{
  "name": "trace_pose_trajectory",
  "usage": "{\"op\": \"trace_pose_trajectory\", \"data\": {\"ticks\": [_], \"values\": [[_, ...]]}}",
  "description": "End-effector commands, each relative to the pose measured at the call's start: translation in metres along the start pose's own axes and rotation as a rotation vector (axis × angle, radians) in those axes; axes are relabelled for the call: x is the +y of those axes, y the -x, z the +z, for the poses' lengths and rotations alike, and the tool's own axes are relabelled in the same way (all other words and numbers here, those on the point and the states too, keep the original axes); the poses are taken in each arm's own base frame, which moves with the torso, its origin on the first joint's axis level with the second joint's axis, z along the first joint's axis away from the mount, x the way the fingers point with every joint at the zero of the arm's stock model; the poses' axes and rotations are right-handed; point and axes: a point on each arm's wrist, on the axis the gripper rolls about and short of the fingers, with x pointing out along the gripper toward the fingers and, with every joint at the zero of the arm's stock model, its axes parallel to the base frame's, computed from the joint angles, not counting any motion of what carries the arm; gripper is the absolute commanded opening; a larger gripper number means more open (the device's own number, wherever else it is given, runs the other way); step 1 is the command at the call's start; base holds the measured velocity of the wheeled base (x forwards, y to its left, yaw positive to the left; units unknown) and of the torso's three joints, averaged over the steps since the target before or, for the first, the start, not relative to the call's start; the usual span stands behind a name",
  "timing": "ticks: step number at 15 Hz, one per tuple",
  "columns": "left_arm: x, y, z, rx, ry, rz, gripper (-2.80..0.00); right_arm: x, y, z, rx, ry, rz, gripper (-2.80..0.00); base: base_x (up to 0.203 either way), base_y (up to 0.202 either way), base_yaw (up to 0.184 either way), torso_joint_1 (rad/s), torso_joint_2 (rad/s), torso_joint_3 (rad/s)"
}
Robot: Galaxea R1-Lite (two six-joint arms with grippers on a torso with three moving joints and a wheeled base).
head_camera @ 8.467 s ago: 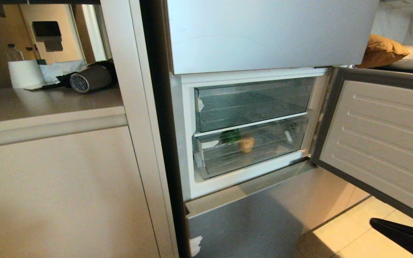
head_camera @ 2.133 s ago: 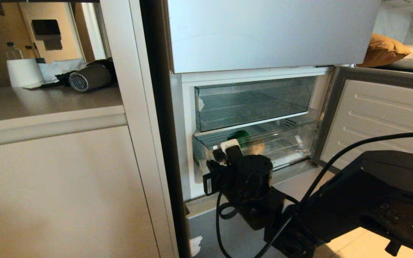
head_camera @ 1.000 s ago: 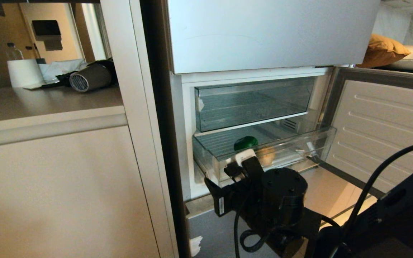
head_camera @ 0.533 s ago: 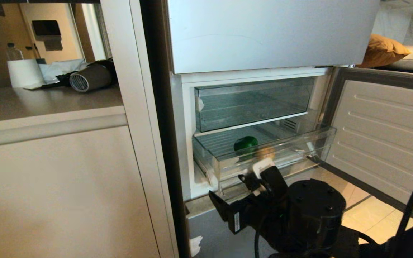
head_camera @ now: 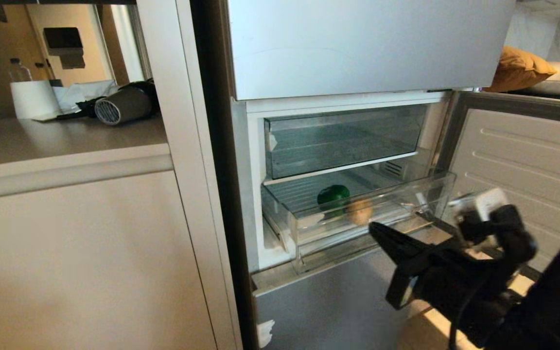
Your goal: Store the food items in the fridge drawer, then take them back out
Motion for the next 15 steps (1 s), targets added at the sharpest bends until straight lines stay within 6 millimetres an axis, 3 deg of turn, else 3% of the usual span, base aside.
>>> {"op": "trace_pose_trajectory", "data": {"ticks": [1,4,6,8,11,15], "values": [[0.0,0.0,0.0,-0.001,0.0,0.001,-2.8,-0.042,0.048,0.03,-0.139,-0.041,-0.12,-2.8,0.0,0.0,0.0,0.0,0.0,0.0],[0.0,0.0,0.0,-0.001,0.0,0.0,-2.8,-0.085,0.117,0.031,-0.199,0.015,-0.297,-2.8,0.0,0.0,0.0,0.0,0.0,0.0],[0.0,0.0,0.0,-0.001,0.0,0.001,-2.8,-0.094,0.162,0.014,-0.205,0.081,-0.366,-2.8,0.0,0.0,0.0,0.0,0.0,0.0],[0.0,0.0,0.0,-0.001,0.0,0.001,-2.8,-0.091,0.196,-0.018,-0.13,0.138,-0.408,-2.8,0.0,0.0,0.0,0.0,0.0,0.0],[0.0,0.0,0.0,-0.001,0.0,0.001,-2.8,-0.083,0.222,-0.068,0.064,0.174,-0.399,-2.8,0.0,0.0,0.0,0.0,0.0,0.0],[0.0,0.0,0.0,-0.001,0.0,0.001,-2.8,-0.079,0.234,-0.089,0.027,0.043,-0.444,-2.8,0.0,0.0,0.0,0.0,0.0,0.0]]}}
